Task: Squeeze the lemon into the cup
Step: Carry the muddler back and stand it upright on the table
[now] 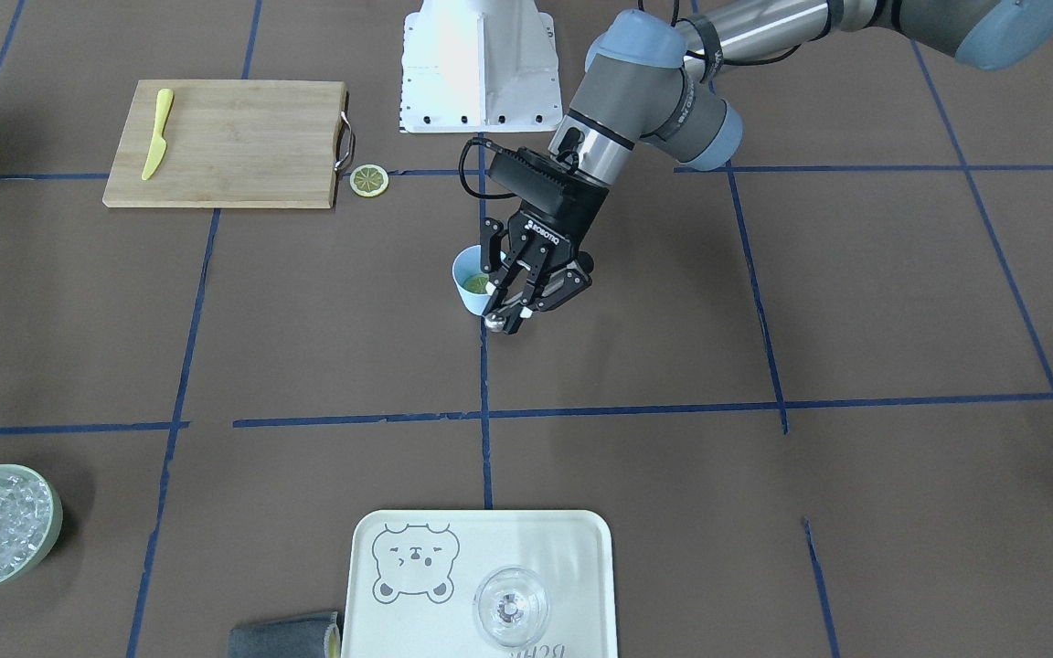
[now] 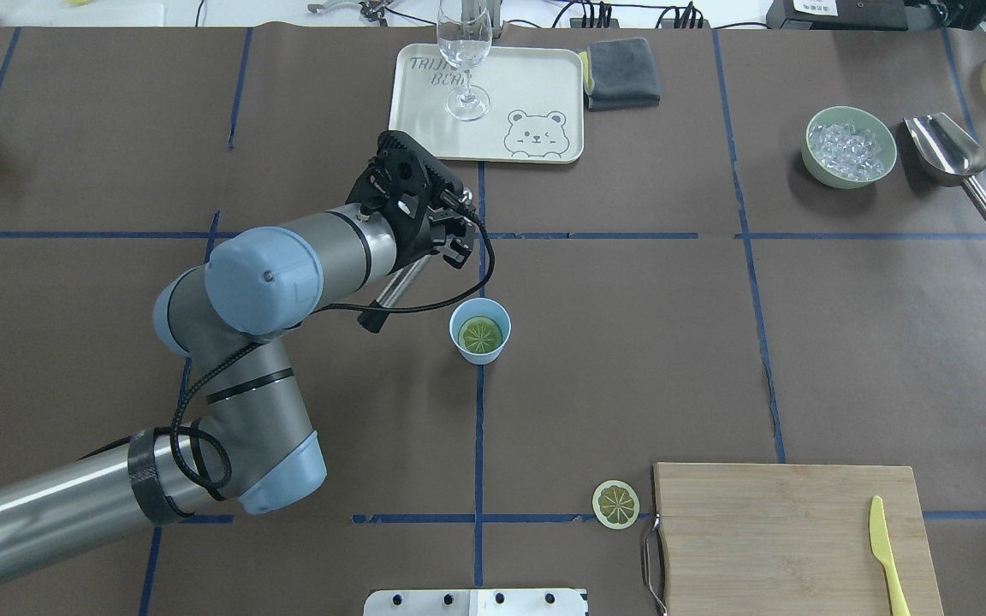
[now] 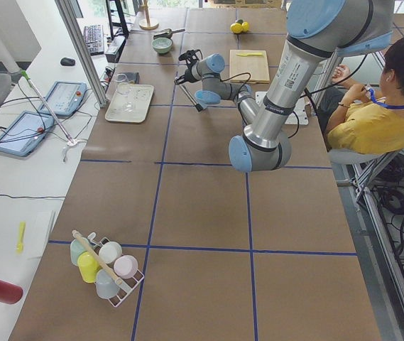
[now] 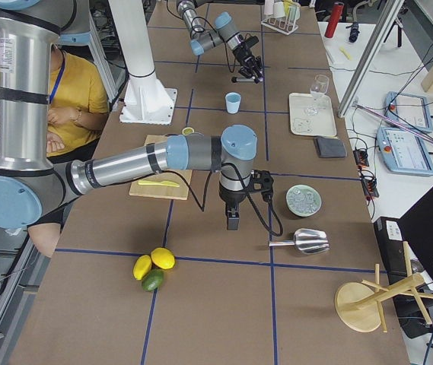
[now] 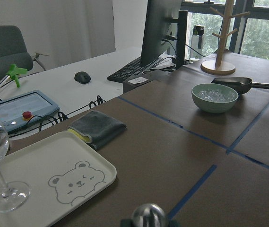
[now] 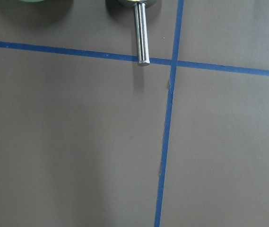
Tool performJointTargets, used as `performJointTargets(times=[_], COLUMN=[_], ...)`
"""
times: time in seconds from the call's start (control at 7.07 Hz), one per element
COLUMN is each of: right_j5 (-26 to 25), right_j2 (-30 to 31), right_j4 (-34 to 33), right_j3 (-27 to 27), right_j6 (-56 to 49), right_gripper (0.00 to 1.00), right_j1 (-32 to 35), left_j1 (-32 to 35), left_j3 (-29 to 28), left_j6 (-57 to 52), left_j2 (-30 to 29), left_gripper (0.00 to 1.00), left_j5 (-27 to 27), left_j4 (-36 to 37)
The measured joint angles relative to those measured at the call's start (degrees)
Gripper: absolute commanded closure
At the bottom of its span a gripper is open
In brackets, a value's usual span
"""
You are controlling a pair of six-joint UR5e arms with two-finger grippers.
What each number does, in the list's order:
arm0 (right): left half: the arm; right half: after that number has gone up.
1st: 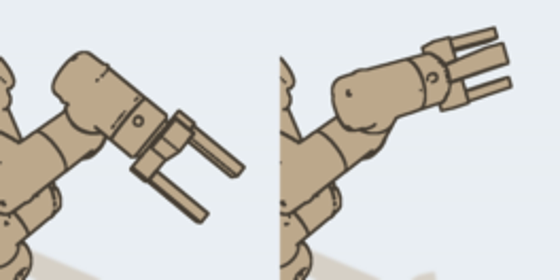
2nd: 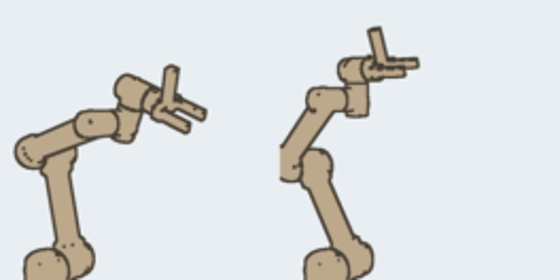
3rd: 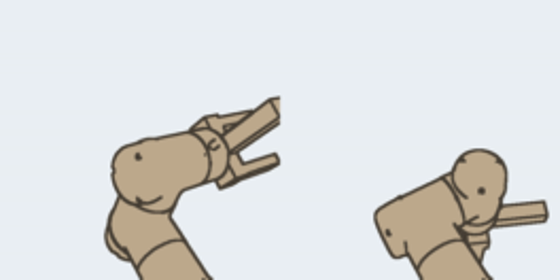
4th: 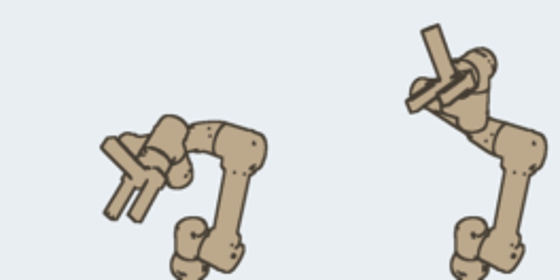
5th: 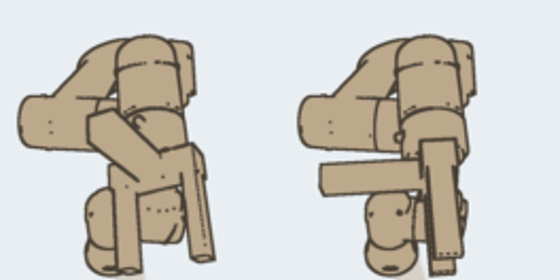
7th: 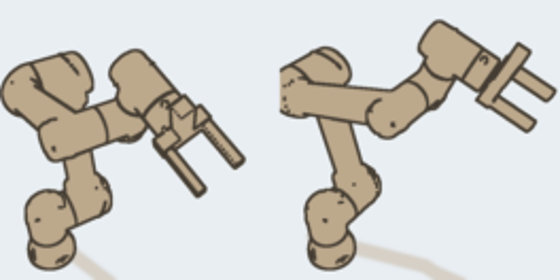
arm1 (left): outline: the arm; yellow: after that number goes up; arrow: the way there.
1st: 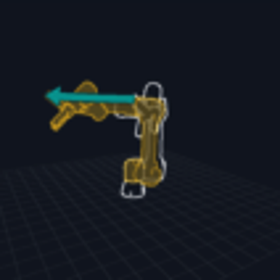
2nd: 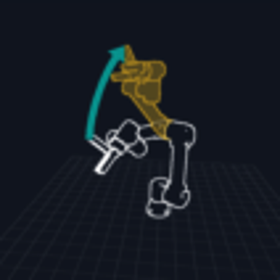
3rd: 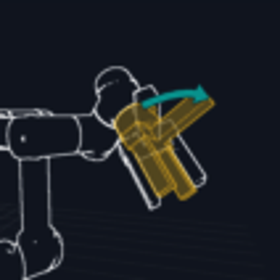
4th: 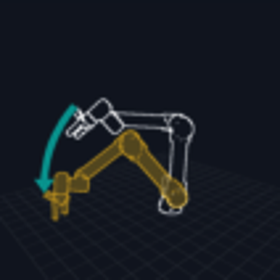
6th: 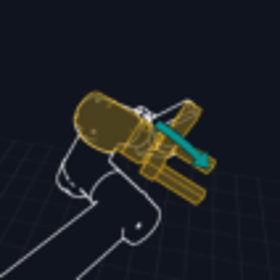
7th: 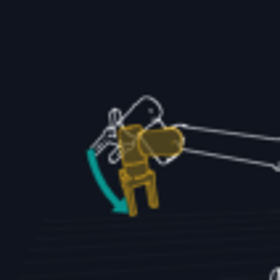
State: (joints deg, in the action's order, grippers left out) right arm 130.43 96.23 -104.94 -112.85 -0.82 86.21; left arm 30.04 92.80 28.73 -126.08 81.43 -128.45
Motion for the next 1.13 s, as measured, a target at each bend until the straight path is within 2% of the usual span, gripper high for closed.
performJointTargets(times=[0.14, 0.42, 0.57, 0.85, 1.13], right_j5=[0.0, -0.04, -0.02, -0.06, -0.08], right_j2=[-0.04, -0.07, -0.06, -0.02, -0.12], right_j4=[0.02, 0.07, 0.24, 1.08, 1.36], right_j3=[0.2, 0.57, 0.73, 1.04, 1.13], right_j6=[0.02, 0.03, 0.03, -0.03, -0.06], right_gripper=[0.0, 0.0, 0.0, 0.0, 0.0], right_j1=[-0.04, -0.03, 0.0, 0.01, 0.01], left_j1=[2.28, 7.9, 9.76, 11.87, 12.73], left_j3=[1.5, 4.41, 5.93, 9.01, 9.51], left_j6=[0.21, 5.48, 8.48, 11.55, 14.3], left_j2=[0.12, 0.91, 3.09, 10.71, 16.65], left_gripper=[1.0, 1.0, 1.0, 1.0, 1.0], left_j5=[3.43, 13.75, 16.69, 18.25, 18.29], left_j4=[10.52, 30.14, 36.76, 39.92, 37.84])
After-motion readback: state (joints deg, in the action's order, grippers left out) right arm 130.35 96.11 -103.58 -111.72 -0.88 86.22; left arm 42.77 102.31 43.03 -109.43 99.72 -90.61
